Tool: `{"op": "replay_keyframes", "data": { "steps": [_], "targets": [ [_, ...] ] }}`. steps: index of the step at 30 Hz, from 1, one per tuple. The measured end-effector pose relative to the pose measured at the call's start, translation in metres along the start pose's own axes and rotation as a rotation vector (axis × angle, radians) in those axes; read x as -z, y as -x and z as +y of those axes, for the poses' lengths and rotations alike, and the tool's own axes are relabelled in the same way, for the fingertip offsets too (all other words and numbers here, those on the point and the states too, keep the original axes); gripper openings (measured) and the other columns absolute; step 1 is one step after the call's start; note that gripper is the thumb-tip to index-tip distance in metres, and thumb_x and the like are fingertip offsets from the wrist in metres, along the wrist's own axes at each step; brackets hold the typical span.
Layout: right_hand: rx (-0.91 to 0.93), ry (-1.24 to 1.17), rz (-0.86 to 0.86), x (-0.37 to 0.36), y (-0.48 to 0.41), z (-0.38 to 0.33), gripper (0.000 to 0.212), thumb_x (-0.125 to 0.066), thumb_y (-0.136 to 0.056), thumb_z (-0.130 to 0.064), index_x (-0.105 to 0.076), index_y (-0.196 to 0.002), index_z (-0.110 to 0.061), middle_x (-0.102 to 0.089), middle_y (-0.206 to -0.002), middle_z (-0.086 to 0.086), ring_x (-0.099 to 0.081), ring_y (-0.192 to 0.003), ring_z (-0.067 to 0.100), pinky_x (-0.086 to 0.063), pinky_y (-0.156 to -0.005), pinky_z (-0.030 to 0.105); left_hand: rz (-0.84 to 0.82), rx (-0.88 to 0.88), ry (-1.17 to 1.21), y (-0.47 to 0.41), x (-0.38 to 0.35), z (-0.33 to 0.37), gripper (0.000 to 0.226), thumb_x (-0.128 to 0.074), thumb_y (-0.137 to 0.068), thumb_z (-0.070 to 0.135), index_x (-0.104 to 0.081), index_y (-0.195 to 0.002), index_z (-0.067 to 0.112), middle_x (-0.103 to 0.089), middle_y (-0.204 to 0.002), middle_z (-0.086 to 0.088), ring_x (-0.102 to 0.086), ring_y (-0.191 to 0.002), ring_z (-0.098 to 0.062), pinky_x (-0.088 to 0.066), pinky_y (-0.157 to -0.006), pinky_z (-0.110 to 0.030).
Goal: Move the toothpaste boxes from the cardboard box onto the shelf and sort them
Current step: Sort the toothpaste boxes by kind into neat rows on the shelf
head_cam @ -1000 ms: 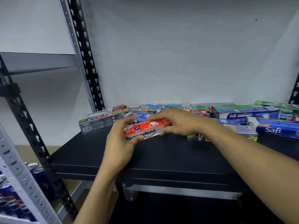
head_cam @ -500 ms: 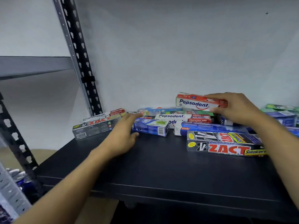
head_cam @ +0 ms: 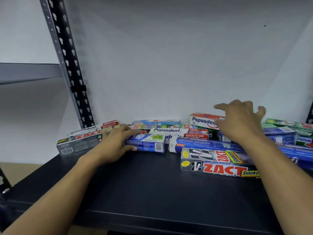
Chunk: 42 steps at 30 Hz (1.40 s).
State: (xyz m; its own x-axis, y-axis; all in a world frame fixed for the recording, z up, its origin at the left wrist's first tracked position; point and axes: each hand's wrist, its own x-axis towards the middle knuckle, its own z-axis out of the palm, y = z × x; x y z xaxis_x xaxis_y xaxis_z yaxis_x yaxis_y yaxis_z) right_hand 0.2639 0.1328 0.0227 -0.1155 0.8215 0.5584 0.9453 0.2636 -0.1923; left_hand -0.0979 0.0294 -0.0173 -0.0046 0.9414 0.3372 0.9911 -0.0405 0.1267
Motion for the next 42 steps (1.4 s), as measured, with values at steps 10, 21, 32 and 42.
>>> {"op": "replay_keyframes", "data": {
  "steps": [10, 21, 32, 42],
  "targets": [
    [0.520, -0.593, -0.285, 0.009, 0.032, -0.053, 0.064, -0.074, -0.084, -0.047, -0.044, -0.140, -0.052, -0.048, -0.138, -0.018, -0.046, -0.121, 0.002, -0.044, -0.097, 0.027, 0.201, -0.222, 0.041, -0.028, 0.011, 0.071, 0.057, -0.064, -0.086, 0.053, -0.048, -0.140, 0.042, -0.046, -0.130, 0.013, -0.045, -0.116, -0.017, -0.044, -0.096, -0.051],
    [0.192, -0.465, 0.010, -0.006, 0.010, -0.014, 0.019, -0.067, -0.093, -0.023, -0.076, -0.110, -0.022, -0.063, -0.118, 0.001, -0.053, -0.102, 0.013, -0.041, -0.085, 0.024, 0.210, -0.041, 0.300, -0.063, -0.012, 0.086, 0.057, -0.075, -0.087, 0.030, -0.052, -0.139, 0.030, -0.049, -0.141, 0.003, -0.050, -0.126, -0.014, -0.037, -0.099, -0.022],
    [0.024, -0.407, 0.075, 0.003, 0.004, 0.013, 0.019, -0.066, -0.089, -0.009, -0.080, -0.097, -0.018, -0.067, -0.114, 0.005, -0.059, -0.106, 0.024, -0.041, -0.085, 0.024, 0.086, -0.061, 0.282, -0.038, -0.020, 0.074, 0.035, -0.070, -0.090, 0.015, -0.066, -0.122, 0.030, -0.059, -0.131, 0.005, -0.052, -0.124, -0.012, -0.035, -0.102, -0.021],
    [0.410, -0.480, -0.169, 0.006, 0.024, -0.029, 0.038, -0.073, -0.089, -0.027, -0.067, -0.124, -0.040, -0.059, -0.135, -0.011, -0.049, -0.126, 0.012, -0.036, -0.108, 0.033, 0.092, -0.152, 0.286, -0.005, -0.021, 0.104, 0.041, -0.072, -0.089, 0.025, -0.065, -0.130, 0.028, -0.056, -0.124, 0.005, -0.056, -0.110, -0.016, -0.044, -0.093, -0.025]
  ]
}}
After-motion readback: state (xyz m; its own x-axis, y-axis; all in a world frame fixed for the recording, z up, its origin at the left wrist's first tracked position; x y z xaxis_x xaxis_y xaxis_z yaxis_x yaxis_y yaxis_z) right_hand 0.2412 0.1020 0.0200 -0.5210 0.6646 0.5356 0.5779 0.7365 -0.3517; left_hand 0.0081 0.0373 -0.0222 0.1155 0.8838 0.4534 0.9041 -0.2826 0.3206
